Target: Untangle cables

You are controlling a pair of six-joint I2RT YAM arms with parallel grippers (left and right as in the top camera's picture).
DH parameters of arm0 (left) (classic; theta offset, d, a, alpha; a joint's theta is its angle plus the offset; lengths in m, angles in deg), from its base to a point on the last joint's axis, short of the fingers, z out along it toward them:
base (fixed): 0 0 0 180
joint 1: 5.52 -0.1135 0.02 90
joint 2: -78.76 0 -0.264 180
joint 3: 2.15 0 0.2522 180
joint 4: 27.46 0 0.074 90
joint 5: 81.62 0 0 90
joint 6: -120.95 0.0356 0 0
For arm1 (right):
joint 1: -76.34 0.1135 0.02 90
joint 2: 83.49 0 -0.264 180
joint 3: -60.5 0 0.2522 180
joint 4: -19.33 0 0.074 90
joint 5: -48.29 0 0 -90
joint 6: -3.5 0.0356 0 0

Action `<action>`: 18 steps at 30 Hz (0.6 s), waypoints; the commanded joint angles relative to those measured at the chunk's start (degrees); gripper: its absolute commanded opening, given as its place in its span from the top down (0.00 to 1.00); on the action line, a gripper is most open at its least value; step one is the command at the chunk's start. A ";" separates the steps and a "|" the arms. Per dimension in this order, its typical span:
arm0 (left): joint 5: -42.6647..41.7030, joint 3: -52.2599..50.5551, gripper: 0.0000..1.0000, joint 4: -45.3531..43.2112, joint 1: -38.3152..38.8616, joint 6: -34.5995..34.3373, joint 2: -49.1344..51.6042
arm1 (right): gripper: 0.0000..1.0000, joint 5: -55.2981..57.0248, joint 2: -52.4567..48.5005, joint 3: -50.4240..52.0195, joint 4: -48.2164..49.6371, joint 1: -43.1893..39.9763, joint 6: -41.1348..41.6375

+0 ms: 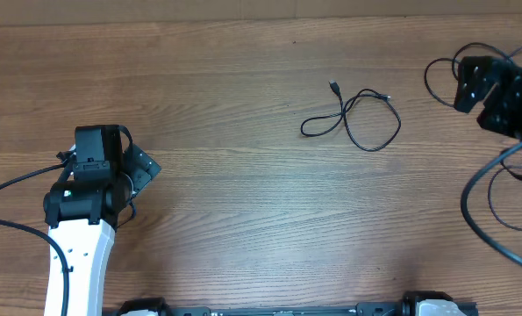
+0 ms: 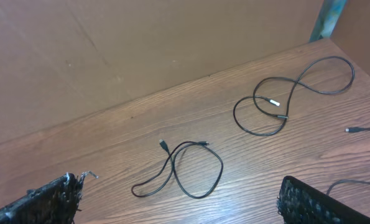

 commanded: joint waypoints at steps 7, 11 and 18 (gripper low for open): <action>1.18 0.44 0.01 -0.04 -0.31 -0.57 -0.26 | 0.00 -0.11 -0.94 -0.02 0.13 0.15 -0.22; 1.18 0.44 0.01 -0.04 -0.31 -0.57 -0.28 | 0.00 -0.11 -1.84 -0.02 0.11 0.22 -0.24; 1.18 0.44 0.01 -0.04 -0.31 -0.57 -0.26 | 0.00 -0.28 -3.78 -0.02 0.13 0.79 -0.22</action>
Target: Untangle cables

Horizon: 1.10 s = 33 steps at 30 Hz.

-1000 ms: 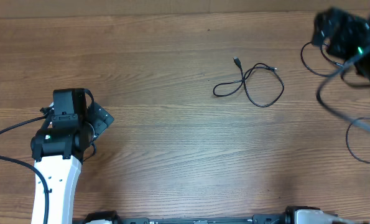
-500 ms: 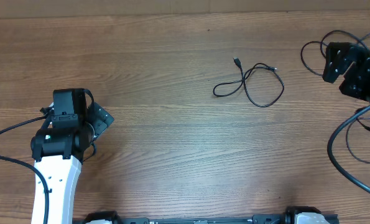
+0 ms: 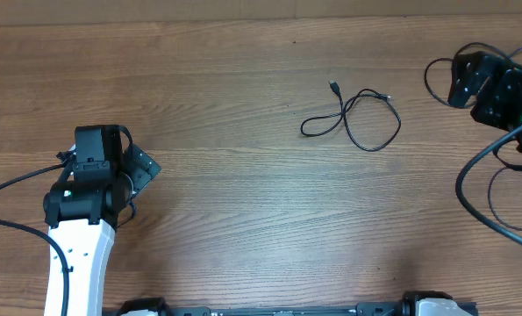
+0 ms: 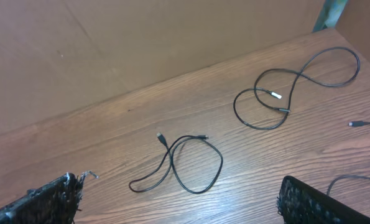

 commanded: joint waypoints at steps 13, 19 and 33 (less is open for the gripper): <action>1.18 0.44 0.01 -0.04 -0.31 -0.57 -0.28 | 0.00 -0.28 -1.44 0.00 0.22 0.81 -0.24; 1.18 0.44 0.01 -0.04 -0.31 -0.57 -0.28 | 0.00 -0.28 0.50 0.00 0.20 0.81 -0.24; 1.18 0.44 0.01 -0.04 -0.31 -0.57 -0.28 | 0.00 -0.28 10.19 0.00 0.20 2.34 -0.24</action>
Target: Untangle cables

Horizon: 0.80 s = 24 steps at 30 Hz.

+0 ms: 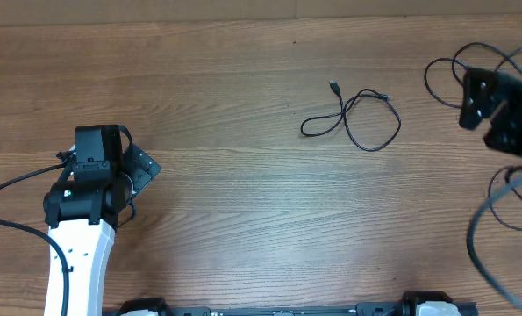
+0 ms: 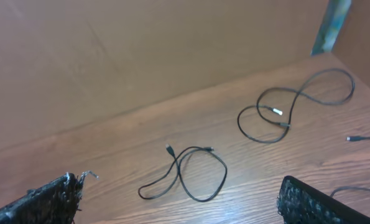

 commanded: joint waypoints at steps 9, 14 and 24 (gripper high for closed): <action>1.18 0.44 0.01 -0.02 -0.31 -0.57 -0.28 | 0.00 -0.11 10.71 -0.07 0.24 7.02 -0.24; 1.18 0.44 0.01 -0.02 -0.31 -0.57 -0.26 | 0.00 -0.11 14.25 0.94 0.31 6.99 -0.24; 1.18 0.44 0.01 -0.02 -0.31 -0.57 -0.26 | 0.00 -0.11 26.12 21.62 13.07 6.86 -0.24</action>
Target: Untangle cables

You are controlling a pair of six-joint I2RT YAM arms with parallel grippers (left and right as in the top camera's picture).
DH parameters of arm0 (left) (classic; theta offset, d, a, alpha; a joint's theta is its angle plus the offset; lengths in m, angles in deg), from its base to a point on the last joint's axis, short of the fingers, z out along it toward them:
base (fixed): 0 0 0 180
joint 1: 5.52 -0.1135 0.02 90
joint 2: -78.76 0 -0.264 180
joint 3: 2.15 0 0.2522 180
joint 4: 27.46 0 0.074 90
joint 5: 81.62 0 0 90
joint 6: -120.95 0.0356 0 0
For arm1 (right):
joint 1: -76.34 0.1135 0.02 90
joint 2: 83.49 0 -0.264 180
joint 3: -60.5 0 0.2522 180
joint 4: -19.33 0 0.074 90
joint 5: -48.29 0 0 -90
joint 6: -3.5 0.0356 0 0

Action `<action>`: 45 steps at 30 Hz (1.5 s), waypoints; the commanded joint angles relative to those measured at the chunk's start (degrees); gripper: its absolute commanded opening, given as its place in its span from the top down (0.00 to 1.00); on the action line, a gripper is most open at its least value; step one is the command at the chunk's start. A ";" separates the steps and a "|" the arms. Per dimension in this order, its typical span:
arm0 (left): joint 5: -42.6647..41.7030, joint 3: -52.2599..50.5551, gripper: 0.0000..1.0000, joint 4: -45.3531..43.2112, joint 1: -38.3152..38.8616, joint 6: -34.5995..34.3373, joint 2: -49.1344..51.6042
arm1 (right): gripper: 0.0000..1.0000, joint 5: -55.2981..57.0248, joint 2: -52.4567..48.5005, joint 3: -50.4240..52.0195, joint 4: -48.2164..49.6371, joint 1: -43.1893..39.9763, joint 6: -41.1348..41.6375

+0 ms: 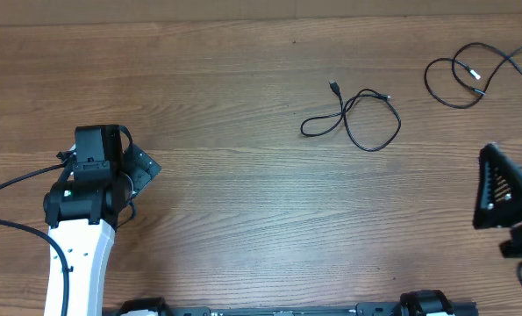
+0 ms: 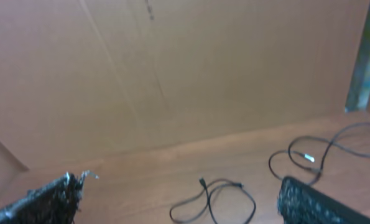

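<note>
A thin black cable (image 1: pixel 353 115) lies in a loose crossed loop on the wooden table (image 1: pixel 243 228), just right of centre; in the right wrist view this cable (image 2: pixel 213 199) sits low between my fingers, far ahead. A second black cable (image 1: pixel 468 70) with a white plug curls at the far right corner, and this second cable (image 2: pixel 314 159) also shows in the wrist view. My right gripper (image 1: pixel 486 189) hangs open at the right edge, empty, its dark fingers (image 2: pixel 309 202) wide apart. My left gripper (image 1: pixel 140 168) rests at the left, away from both cables.
A brown cardboard wall (image 2: pixel 172 74) stands behind the table's far edge. The left arm's own black lead (image 1: pixel 6 189) trails off the left side. A loose cable end peeks in at the right edge.
My right gripper has moved from beside the far-right cable toward the table's front, and its camera now sees more of the cardboard wall. Both cables lie as before. The left arm is unchanged.
At the first two moments my right gripper hung open over the far-right corner, partly covering the second cable. It then stood slightly nearer the front, and now well clear, leaving that cable in full view. Neither cable moved, and the left arm stayed still.
</note>
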 commanded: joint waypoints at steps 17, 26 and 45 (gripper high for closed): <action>1.18 0.44 0.00 0.00 -0.31 -0.57 -0.28 | 0.00 0.02 28.20 47.67 25.22 -5.60 -0.22; 1.18 0.44 0.01 0.00 -0.31 -0.57 -0.28 | 0.00 -0.02 38.75 64.96 36.39 -3.37 -0.20; 1.18 0.44 0.01 0.00 -0.31 -0.57 -0.28 | 0.00 -0.46 44.52 90.12 59.04 -4.31 0.00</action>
